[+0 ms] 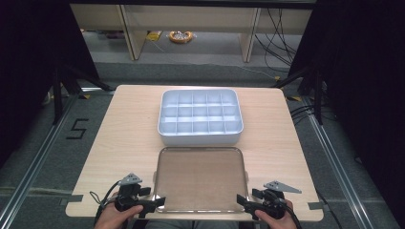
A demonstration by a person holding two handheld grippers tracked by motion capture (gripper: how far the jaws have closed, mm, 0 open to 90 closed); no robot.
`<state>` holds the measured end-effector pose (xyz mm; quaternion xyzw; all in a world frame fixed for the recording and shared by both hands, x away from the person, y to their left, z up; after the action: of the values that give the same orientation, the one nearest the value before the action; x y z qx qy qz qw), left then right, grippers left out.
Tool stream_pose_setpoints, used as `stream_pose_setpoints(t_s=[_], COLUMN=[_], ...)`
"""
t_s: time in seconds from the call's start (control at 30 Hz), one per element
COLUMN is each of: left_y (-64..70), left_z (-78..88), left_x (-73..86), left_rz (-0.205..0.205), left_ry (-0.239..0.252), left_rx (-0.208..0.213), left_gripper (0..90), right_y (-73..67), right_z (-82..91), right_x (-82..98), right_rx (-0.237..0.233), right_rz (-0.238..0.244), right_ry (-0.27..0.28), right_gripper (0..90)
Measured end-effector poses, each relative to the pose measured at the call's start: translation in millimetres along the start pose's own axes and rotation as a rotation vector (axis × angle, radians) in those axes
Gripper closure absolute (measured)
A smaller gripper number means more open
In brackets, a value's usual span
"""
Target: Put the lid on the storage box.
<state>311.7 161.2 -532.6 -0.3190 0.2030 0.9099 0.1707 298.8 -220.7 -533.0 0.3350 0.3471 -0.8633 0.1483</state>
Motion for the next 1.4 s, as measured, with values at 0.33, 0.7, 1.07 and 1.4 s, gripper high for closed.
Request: stream_pose_setpoints(t_s=[0.33,0.7,1.07,1.4], left_y=[-11.8,-10.4,-9.8,-7.8], left_z=[-10.9,-12.3,-11.9,-11.9], left_x=[-6.7,-5.8,-4.5,-4.8], left_rz=[0.004,0.015,0.003,0.005], left_ry=[-0.032,-0.013,-0.010,0.000], left_rx=[0.006,-0.001,-0.007,0.009], left_gripper=[38.1,43.0,41.7,39.1], right_y=[6.4,6.8,17.3,15.9], right_z=[-8.1,-13.9,-7.4,-9.2], right_x=[-5.8,-9.6,-3.4,1.9], right_rx=[0.011,-0.019,-0.047,-0.130], right_rz=[-0.011,-0.123,-0.226,-0.249], right_ry=[-0.012,0.010,0.092,0.085], right_gripper=[26.1,29.4,46.2,58.9])
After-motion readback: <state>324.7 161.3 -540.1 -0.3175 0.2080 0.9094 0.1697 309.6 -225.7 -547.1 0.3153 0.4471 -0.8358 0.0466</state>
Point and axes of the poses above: each handheld gripper's, and its own axes: z roughly backward along the jaws, x roughly out of its underside, y roughly to its right, the point moved 4 cm from there along -z, roughly forward along the jaws, and after that the axes turned 11 degrees about -x, right-handed, at the moved point
